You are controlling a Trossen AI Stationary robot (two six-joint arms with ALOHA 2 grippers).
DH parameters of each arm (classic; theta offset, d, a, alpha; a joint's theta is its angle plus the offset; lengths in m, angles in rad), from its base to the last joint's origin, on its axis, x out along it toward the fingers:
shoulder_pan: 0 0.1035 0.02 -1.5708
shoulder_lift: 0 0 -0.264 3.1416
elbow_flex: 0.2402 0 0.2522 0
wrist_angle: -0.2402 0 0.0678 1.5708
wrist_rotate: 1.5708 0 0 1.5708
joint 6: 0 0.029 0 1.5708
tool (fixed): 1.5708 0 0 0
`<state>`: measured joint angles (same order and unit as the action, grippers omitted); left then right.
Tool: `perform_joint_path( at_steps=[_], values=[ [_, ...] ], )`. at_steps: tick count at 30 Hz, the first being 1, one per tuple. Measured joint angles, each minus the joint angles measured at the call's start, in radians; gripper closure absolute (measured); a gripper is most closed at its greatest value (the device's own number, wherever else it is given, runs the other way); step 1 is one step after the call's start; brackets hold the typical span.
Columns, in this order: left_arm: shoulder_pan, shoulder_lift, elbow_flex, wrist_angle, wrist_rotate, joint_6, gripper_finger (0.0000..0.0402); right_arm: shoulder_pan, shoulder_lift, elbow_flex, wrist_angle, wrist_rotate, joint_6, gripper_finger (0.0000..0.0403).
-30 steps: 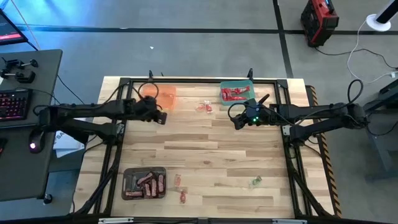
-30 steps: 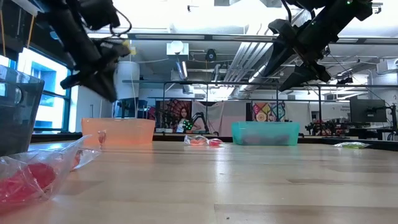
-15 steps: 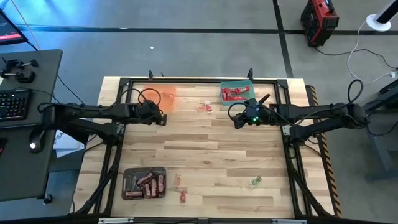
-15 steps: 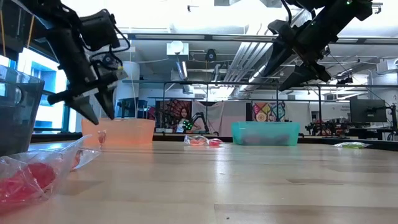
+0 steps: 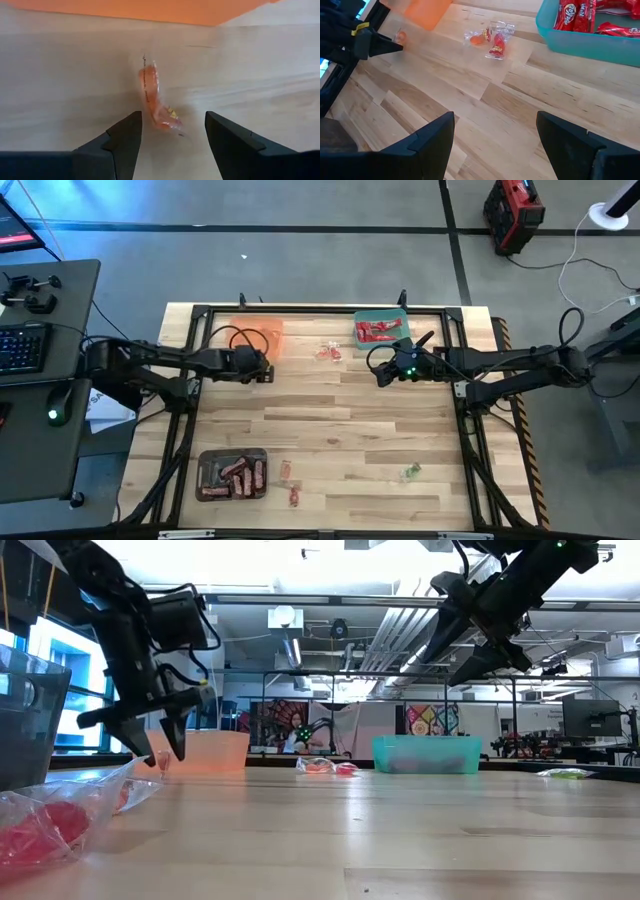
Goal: Sort candy by brand, put in halloween buckets
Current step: Put the orange gummy into the orange bin
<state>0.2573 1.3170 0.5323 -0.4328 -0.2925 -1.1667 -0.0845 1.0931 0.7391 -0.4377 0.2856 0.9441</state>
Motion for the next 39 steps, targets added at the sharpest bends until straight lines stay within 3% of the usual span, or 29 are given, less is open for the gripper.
perform_joint_path(
  at_steps=[5, 10, 12, 19, 24, 27, 31, 36, 39],
  values=[
    [0.000, 0.004, 0.000, 0.002, -0.008, 0.002, 0.0233, 0.000, 0.000, 0.000, 0.001, -0.005, 0.000, 0.0128],
    [0.000, -0.013, 0.000, 0.002, 0.047, 0.037, 0.0363, 0.000, 0.000, 0.000, 0.001, -0.005, -0.001, 0.0128],
    [-0.002, -0.041, 0.000, 0.024, 0.094, 0.061, 0.0389, 0.000, 0.000, 0.000, 0.001, -0.005, -0.001, 0.0128],
    [-0.057, -0.289, 0.074, 0.022, 0.219, 0.152, 0.0399, 0.000, 0.000, 0.000, 0.002, -0.008, -0.001, 0.0128],
    [-0.057, -0.406, 0.229, -0.062, 0.141, 0.261, 0.0401, 0.000, 0.000, 0.000, 0.002, -0.004, 0.001, 0.0128],
    [0.014, -0.383, 0.321, -0.205, 0.098, 0.377, 0.0401, 0.000, 0.000, 0.000, 0.002, -0.003, 0.001, 0.0128],
    [0.186, -0.282, 0.347, -0.326, 0.128, 0.537, 0.0401, 0.000, 0.000, 0.000, 0.009, 0.000, 0.001, 0.0128],
    [0.385, -0.111, 0.347, -0.306, 0.270, 0.715, 0.0401, 0.000, 0.000, 0.000, 0.026, 0.000, 0.024, 0.0128],
    [0.436, -0.050, 0.348, -0.230, 0.282, 0.813, 0.0397, 0.000, 0.000, 0.000, 0.026, 0.000, 0.047, 0.0128]
  ],
)
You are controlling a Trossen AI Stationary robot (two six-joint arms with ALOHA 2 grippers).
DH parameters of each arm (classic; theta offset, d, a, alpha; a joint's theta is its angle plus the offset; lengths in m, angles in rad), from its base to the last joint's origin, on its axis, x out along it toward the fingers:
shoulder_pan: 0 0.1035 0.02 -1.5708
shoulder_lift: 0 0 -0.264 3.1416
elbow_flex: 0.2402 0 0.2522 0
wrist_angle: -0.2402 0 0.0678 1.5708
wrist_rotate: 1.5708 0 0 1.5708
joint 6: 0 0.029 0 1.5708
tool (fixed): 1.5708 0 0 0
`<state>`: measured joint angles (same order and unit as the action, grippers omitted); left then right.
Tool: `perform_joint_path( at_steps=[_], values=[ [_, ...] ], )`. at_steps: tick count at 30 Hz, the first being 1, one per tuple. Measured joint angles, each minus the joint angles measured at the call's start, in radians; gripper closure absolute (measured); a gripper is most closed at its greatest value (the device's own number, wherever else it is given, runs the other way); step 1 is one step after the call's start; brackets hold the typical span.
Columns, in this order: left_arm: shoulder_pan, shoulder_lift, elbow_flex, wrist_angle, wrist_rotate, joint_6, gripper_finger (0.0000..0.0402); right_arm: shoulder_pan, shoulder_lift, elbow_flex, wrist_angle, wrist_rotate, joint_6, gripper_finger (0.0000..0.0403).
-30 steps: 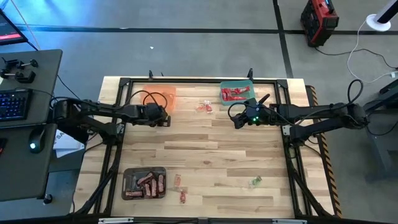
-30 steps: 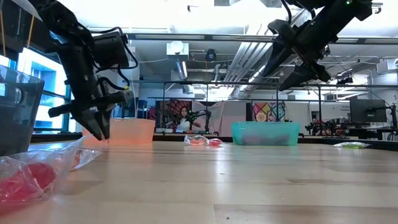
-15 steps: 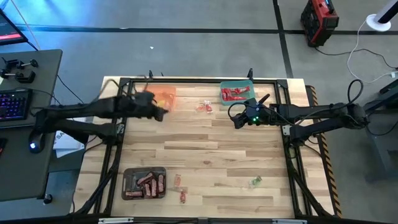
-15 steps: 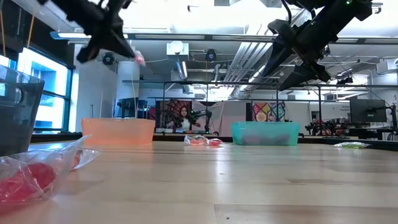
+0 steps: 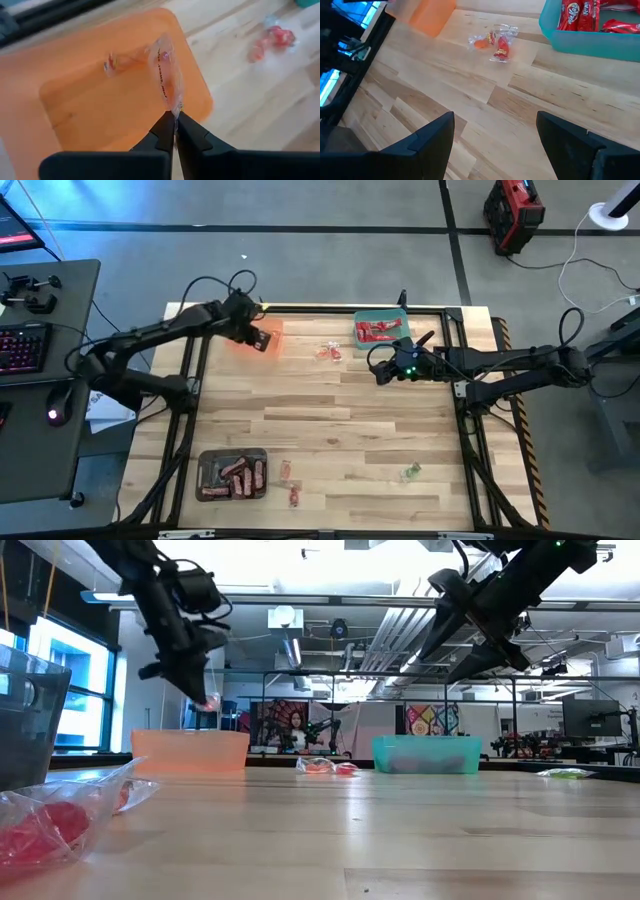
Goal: Sort candy by brand, put in halloween buckets
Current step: Put the orange gummy into the orange bin
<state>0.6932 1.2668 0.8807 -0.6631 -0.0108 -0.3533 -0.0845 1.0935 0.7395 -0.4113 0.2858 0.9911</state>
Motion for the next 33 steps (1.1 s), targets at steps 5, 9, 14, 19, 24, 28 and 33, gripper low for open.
perform_joint_path(
  at_steps=[5, 9, 14, 19, 24, 28, 33],
  values=[
    [0.045, 0.035, -0.001, 0.015, 0.036, 0.032, 0.0367, 0.000, 0.000, 0.000, -0.001, 0.000, 0.030, 0.0128],
    [0.048, 0.029, -0.001, 0.007, 0.045, 0.085, 0.0326, 0.000, 0.000, 0.000, -0.001, -0.001, 0.025, 0.0128],
    [0.048, 0.007, -0.001, 0.010, 0.062, 0.094, 0.0276, 0.000, 0.000, 0.000, -0.001, 0.000, 0.047, 0.0128],
    [-0.018, -0.031, -0.001, 0.097, 0.316, 0.067, 0.0250, 0.000, 0.000, 0.000, 0.038, -0.022, 0.049, 0.0128],
    [-0.279, -0.064, 0.001, 0.240, 0.387, -0.007, 0.0248, 0.024, -0.009, 0.000, 0.071, -0.155, 0.059, 0.0128],
    [-0.553, -0.038, 0.001, 0.266, 0.351, 0.007, 0.0248, 0.099, -0.038, 0.000, 0.057, -0.181, 0.118, 0.0128],
    [-0.833, 0.059, 0.000, 0.213, 0.313, 0.097, 0.0248, 0.226, -0.079, 0.000, 0.015, -0.182, 0.193, 0.0128]
  ],
)
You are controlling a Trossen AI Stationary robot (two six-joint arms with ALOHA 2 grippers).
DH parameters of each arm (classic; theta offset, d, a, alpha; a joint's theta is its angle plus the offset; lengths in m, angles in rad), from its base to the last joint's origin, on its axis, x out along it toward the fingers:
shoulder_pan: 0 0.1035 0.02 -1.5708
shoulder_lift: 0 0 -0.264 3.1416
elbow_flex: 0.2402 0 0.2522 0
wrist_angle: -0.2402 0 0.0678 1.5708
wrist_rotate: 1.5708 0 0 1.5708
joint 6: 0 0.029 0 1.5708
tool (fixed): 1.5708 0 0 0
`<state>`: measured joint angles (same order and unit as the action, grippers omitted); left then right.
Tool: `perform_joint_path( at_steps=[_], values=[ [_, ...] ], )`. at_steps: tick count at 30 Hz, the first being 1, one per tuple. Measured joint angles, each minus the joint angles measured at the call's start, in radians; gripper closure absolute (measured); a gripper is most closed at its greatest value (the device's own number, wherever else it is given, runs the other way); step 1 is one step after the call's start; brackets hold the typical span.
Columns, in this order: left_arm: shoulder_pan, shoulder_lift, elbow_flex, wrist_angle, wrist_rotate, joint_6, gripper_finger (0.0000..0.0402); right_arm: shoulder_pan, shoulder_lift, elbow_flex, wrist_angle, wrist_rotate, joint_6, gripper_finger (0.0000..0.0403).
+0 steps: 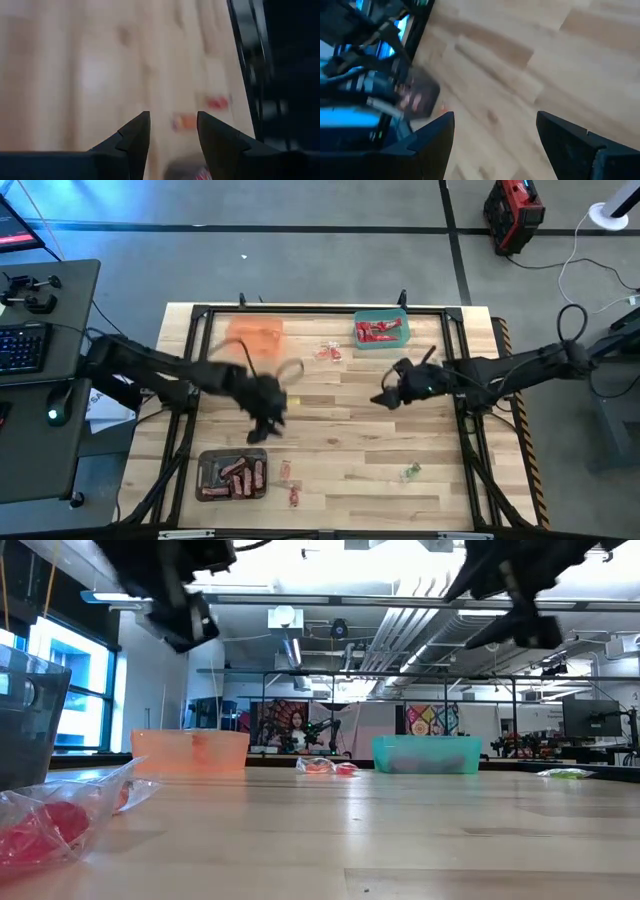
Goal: Sort candy by brand, put in halloween buckets
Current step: Put the orange gummy into the orange bin
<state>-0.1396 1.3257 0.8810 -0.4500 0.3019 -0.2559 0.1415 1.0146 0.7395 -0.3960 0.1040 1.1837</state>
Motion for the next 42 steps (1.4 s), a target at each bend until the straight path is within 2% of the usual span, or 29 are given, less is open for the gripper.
perform_joint_path(
  at_steps=[4, 6, 9, 14, 18, 28, 37, 40, 42],
  values=[
    [-0.131, 0.112, 0.031, -0.022, 0.000, 0.023, 0.0248, 0.094, -0.010, 0.000, -0.047, 0.035, 0.043, 0.0128],
    [-0.168, 0.180, 0.090, -0.041, -0.046, 0.020, 0.0248, 0.131, -0.006, 0.000, -0.071, 0.074, 0.050, 0.0128],
    [-0.176, 0.285, 0.203, -0.059, -0.104, -0.031, 0.0248, 0.174, -0.001, 0.000, -0.097, 0.120, 0.047, 0.0128],
    [-0.185, 0.434, 0.377, -0.206, -0.106, -0.120, 0.0248, 0.229, -0.001, 0.000, -0.127, 0.133, -0.003, 0.0128],
    [-0.226, 0.511, 0.450, -0.333, -0.102, -0.117, 0.0248, 0.262, -0.001, 0.000, -0.156, 0.138, -0.038, 0.0128],
    [-0.245, 0.628, 0.454, -0.343, -0.140, -0.081, 0.0248, 0.280, 0.000, 0.000, -0.174, 0.196, -0.021, 0.0128],
    [-0.247, 0.664, 0.454, -0.337, -0.140, -0.048, 0.0250, 0.280, 0.000, 0.000, -0.194, 0.210, -0.014, 0.0128],
    [-0.247, 0.670, 0.454, -0.333, -0.151, -0.047, 0.0276, 0.280, 0.000, 0.000, -0.201, 0.212, -0.014, 0.0128],
    [-0.245, 0.669, 0.454, -0.323, -0.154, -0.048, 0.0311, 0.280, 0.000, 0.000, -0.203, 0.223, -0.014, 0.0128]
  ],
)
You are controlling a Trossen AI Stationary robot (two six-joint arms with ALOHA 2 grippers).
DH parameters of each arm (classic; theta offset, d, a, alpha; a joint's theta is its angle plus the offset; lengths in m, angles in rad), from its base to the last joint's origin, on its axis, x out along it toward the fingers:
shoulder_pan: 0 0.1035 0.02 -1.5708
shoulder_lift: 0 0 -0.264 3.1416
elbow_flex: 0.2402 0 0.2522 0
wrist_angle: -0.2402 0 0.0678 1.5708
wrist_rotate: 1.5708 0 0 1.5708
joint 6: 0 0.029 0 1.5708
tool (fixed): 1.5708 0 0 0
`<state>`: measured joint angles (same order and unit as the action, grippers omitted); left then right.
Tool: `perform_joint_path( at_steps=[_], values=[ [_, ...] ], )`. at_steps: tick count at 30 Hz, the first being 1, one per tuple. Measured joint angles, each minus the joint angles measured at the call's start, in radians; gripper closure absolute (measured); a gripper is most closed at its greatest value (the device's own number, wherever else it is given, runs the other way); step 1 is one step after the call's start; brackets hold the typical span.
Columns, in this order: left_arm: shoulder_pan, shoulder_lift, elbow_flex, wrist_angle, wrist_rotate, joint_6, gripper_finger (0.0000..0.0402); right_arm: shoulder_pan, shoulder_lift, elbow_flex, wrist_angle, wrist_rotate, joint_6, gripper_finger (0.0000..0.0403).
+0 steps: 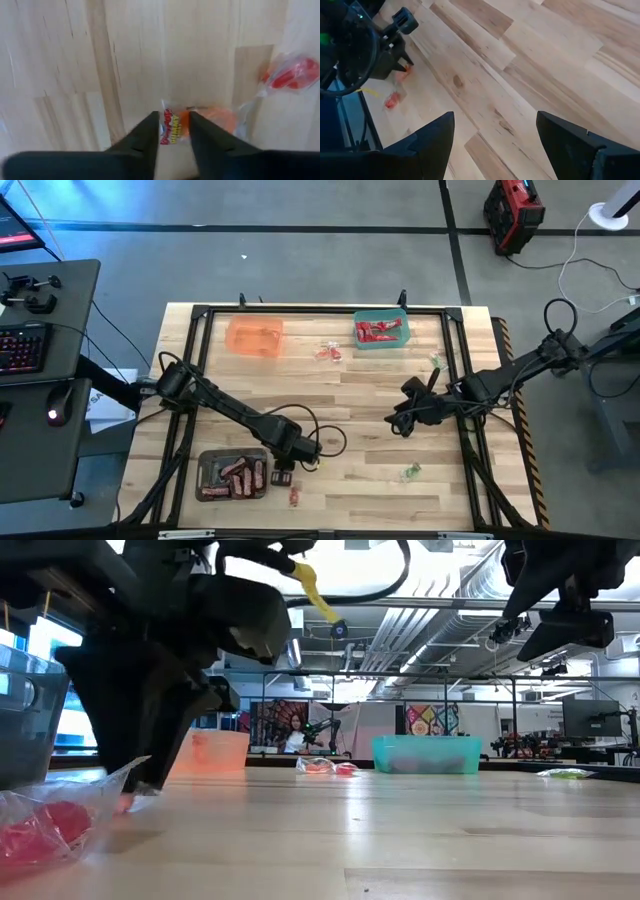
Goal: Sort candy by brand, put in halloween buckets
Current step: Put the orange gummy into the orange bin
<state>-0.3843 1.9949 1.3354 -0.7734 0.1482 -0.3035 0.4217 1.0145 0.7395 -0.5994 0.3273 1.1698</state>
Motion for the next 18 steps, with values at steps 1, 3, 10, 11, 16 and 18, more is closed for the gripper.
perform_joint_path(
  at_steps=[1, 3, 10, 11, 16, 18],
  values=[
    [0.000, 0.000, 0.000, 0.010, 0.000, -0.002, 0.0334, 0.000, 0.000, 0.000, -0.004, 0.003, 0.000, 0.0128],
    [0.002, -0.005, 0.000, 0.021, 0.000, -0.008, 0.0380, 0.000, 0.000, 0.000, -0.006, 0.005, -0.008, 0.0128],
    [0.050, -0.094, -0.002, -0.012, -0.014, -0.009, 0.0400, 0.000, 0.000, 0.000, -0.013, 0.005, -0.028, 0.0128],
    [0.064, -0.129, -0.001, -0.021, -0.030, -0.008, 0.0400, 0.000, 0.000, 0.000, -0.015, 0.005, -0.034, 0.0128],
    [0.155, -0.359, -0.001, -0.095, -0.246, -0.032, 0.0401, 0.000, 0.000, 0.000, -0.021, 0.005, -0.053, 0.0128],
    [0.209, -0.466, -0.001, -0.132, -0.381, -0.065, 0.0401, 0.000, 0.000, 0.000, -0.029, 0.008, -0.055, 0.0128]
  ],
)
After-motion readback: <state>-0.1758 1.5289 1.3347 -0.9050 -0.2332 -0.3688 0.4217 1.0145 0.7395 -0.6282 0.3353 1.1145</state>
